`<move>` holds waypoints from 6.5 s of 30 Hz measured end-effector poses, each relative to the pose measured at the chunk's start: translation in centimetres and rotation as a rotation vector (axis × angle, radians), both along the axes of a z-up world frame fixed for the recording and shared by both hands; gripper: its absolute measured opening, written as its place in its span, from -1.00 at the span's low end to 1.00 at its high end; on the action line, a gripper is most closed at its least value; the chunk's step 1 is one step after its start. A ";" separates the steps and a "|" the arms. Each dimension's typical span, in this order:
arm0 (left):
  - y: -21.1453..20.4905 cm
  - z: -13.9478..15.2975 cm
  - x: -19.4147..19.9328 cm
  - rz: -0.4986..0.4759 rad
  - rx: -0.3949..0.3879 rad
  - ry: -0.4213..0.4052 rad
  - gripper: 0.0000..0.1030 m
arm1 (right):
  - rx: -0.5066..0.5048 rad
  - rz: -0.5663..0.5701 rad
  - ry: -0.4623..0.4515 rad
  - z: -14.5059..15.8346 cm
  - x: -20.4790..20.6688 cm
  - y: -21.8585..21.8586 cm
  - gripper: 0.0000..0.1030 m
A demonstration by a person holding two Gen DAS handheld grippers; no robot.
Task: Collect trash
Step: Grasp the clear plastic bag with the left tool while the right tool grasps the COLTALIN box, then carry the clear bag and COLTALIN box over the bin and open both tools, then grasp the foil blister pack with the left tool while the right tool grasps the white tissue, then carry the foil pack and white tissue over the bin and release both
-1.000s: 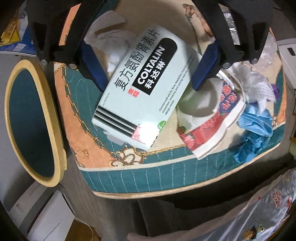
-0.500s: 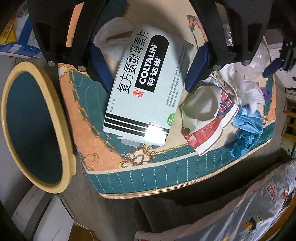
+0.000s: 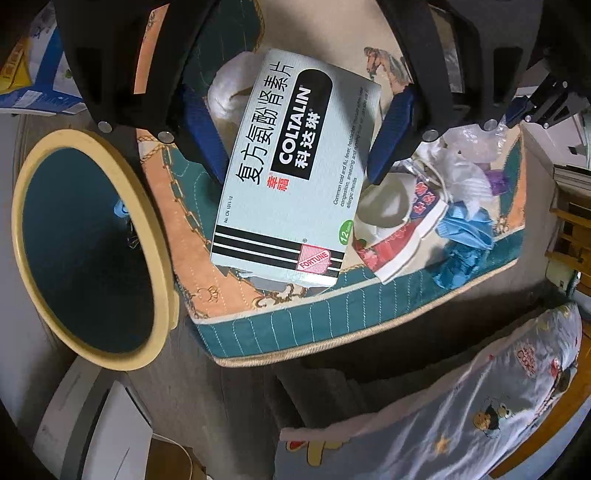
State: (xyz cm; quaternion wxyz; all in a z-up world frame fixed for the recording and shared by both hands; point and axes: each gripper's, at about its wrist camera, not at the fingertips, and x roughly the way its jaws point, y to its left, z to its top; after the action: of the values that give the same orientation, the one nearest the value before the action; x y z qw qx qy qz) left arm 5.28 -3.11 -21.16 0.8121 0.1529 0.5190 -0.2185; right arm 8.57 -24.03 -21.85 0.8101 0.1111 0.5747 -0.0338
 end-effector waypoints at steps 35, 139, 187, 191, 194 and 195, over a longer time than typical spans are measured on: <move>-10.2 11.8 -1.3 0.009 -0.250 -0.353 -0.67 | -0.005 -0.147 -0.344 13.4 -8.9 -13.5 0.46; 2.4 6.4 -0.8 0.329 -0.143 -0.286 0.73 | -0.020 -0.116 -0.159 4.7 -4.6 -8.5 0.89; -0.5 -0.8 -3.0 0.078 0.015 0.042 0.36 | -0.088 0.200 0.008 0.2 -5.1 -2.4 -0.72; -1.8 4.2 -4.1 0.024 -0.032 -0.047 0.36 | -0.076 0.217 -0.092 5.1 -6.5 -2.9 -0.72; -4.0 8.8 -4.7 -0.045 -0.080 -0.126 0.36 | -0.072 0.220 -0.173 8.7 -7.7 -4.1 -0.72; -4.6 9.8 -4.5 -0.067 -0.083 -0.149 0.36 | -0.083 0.219 -0.195 9.6 -8.1 -4.9 -0.72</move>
State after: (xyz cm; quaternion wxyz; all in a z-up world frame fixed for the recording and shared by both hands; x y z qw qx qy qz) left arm 0.73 -7.74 -11.40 0.8464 0.1521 0.4422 -0.2549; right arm 0.44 -28.91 -12.22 0.8647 0.0167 0.5003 0.0419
